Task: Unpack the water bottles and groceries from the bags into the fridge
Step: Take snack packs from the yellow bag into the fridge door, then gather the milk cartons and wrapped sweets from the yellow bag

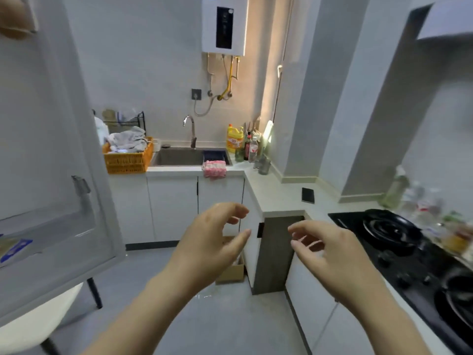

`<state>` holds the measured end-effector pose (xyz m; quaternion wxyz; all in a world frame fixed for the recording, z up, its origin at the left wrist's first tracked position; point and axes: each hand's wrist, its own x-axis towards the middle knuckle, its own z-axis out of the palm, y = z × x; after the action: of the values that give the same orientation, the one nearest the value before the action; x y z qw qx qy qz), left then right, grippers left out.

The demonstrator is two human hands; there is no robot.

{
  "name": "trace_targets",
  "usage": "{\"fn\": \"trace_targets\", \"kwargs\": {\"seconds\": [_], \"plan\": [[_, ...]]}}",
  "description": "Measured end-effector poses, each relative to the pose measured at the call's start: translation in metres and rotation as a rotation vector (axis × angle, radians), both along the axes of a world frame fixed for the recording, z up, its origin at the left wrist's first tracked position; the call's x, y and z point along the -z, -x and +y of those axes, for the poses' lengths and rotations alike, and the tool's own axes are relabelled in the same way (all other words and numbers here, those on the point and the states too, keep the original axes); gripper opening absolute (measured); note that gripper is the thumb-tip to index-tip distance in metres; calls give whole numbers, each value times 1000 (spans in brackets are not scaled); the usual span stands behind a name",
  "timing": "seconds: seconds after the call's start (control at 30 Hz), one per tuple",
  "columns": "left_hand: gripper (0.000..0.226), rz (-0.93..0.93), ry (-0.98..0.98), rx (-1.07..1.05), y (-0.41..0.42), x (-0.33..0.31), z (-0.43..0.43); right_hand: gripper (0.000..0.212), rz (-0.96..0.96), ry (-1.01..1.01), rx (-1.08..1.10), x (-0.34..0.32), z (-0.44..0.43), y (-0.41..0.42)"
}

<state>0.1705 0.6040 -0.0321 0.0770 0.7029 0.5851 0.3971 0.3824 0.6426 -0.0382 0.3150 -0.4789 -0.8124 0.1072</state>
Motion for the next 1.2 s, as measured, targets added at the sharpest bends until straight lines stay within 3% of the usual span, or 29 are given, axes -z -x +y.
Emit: {"fn": "trace_targets", "kwargs": {"seconds": [0.3,0.53,1.2], "plan": [[33,107,20,286,-181,20,52,24,-174,27,342,13,-14,-183],[31,168,22,554,-298,33,78,24,-142,82,608,24,-40,-283],[31,241,53,1161,-532,70,180,24,-36,264,1203,57,-38,-440]]}}
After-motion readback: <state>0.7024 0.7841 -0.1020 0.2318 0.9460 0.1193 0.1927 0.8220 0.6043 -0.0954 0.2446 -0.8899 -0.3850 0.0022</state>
